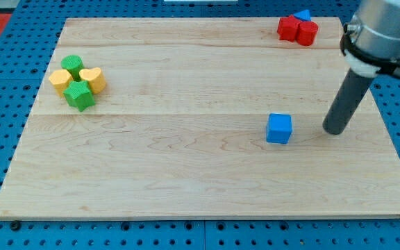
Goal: Move the blue cube slightly to the top right
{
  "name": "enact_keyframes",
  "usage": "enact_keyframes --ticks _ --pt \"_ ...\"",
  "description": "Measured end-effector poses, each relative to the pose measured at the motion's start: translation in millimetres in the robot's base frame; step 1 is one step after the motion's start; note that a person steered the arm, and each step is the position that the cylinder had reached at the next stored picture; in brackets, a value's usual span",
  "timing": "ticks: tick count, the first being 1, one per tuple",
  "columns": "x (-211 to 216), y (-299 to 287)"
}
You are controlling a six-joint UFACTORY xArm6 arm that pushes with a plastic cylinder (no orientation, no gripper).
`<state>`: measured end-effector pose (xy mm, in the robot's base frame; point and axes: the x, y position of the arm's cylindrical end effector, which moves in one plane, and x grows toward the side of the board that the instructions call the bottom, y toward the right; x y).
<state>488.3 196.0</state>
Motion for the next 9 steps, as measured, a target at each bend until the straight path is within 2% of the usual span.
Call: enact_keyframes --ticks 2,3,4,6,7,8,9 --pt "49 -78" --pt "50 -110" --pt "32 -120" --pt "-15 -84" --pt "-12 -74" --pt "15 -67" --pt "24 -62"
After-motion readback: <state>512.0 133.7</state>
